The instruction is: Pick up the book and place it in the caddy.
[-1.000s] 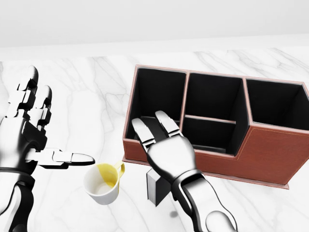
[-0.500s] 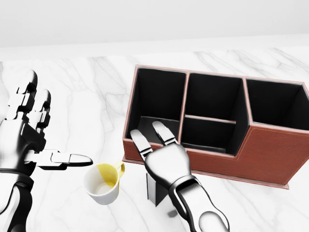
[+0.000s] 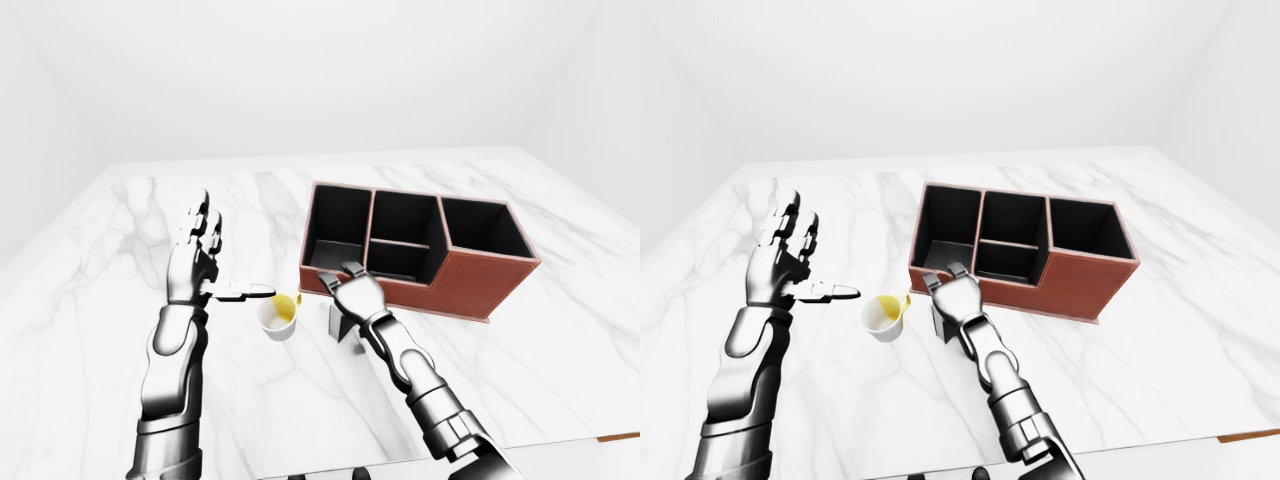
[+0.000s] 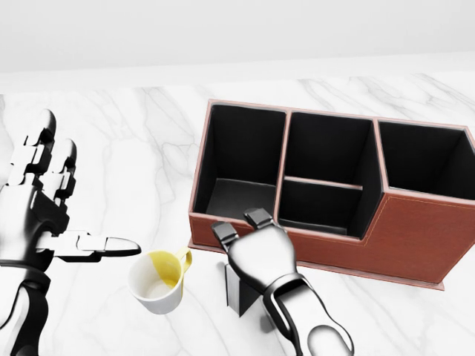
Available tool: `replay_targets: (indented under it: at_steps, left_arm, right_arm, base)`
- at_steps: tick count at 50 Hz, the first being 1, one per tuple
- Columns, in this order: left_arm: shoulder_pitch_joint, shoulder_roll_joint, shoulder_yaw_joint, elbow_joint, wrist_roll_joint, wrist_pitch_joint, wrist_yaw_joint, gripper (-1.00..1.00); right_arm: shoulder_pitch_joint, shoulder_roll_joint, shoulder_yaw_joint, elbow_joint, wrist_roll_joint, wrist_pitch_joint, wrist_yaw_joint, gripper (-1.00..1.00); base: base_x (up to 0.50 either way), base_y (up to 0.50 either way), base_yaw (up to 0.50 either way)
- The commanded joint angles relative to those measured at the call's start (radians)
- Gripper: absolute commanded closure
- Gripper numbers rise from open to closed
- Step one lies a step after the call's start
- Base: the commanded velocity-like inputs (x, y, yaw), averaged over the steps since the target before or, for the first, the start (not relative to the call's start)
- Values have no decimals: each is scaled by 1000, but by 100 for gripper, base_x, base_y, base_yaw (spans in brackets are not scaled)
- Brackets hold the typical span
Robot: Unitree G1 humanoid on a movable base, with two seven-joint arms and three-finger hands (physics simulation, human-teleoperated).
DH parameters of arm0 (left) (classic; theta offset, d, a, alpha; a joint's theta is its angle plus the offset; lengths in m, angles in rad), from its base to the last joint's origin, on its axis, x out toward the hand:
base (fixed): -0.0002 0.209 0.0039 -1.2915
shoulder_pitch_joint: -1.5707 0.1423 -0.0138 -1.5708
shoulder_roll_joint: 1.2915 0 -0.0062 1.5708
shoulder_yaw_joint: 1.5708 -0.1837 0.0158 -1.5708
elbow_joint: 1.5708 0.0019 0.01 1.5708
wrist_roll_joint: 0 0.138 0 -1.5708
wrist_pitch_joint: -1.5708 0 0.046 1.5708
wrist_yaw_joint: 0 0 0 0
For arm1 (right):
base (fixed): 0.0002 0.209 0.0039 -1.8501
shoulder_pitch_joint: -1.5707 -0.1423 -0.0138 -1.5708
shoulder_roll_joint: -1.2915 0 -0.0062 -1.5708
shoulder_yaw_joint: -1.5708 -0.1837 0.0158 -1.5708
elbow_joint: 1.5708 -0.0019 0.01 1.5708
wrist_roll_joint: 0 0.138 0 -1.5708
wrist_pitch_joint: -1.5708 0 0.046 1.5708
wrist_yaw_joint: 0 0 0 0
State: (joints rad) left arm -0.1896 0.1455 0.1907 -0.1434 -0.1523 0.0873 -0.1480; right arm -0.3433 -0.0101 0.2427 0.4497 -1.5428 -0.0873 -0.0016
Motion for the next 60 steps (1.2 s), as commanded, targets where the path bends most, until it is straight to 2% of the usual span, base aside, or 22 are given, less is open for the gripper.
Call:
replay_targets:
  at_steps: [1, 24, 28, 29, 31, 32, 33, 52, 60]
  left_arm:
    - [3, 2, 4, -15, -4, 0, -1, -100]
    - [2, 5, 10, 7, -10, 0, -4, -100]
    - [1, 6, 10, 15, -10, 0, -5, -100]
    - [1, 6, 10, 16, -10, 0, -5, -100]
    - [0, 7, 10, 19, -10, 0, -4, -100]
    - [0, 7, 10, 20, -10, 0, -4, -100]
    - [0, 7, 10, 21, -10, 0, -4, -100]
    - [0, 5, 6, 31, -5, 0, -3, -100]
    - [2, 6, 8, 26, -7, 0, -2, -100]
  right_arm:
    - [-9, -3, -2, 45, 0, 0, -25, -65]
    - [-34, 4, 8, 161, -13, 0, -90, -67]
    - [-33, 3, 7, 167, -11, 0, -90, -60]
    - [-33, 2, 7, 168, -12, 0, -90, -50]
    - [-31, 1, 6, 167, -9, 0, -87, 27]
    - [-31, 1, 5, 165, -7, 0, -87, 84]
    - [-30, 1, 4, 163, -4, 0, -84, 100]
    - [-20, -1, 1, 120, 10, 0, -73, 100]
    - [24, -2, -14, -70, 63, 0, 47, 100]
  base:
    - [0, 0, 0]
    - [0, 0, 0]
    - [0, 0, 0]
    - [0, 0, 0]
    - [0, 0, 0]
    - [0, 0, 0]
    - [0, 0, 0]
    - [0, 0, 0]
    - [0, 0, 0]
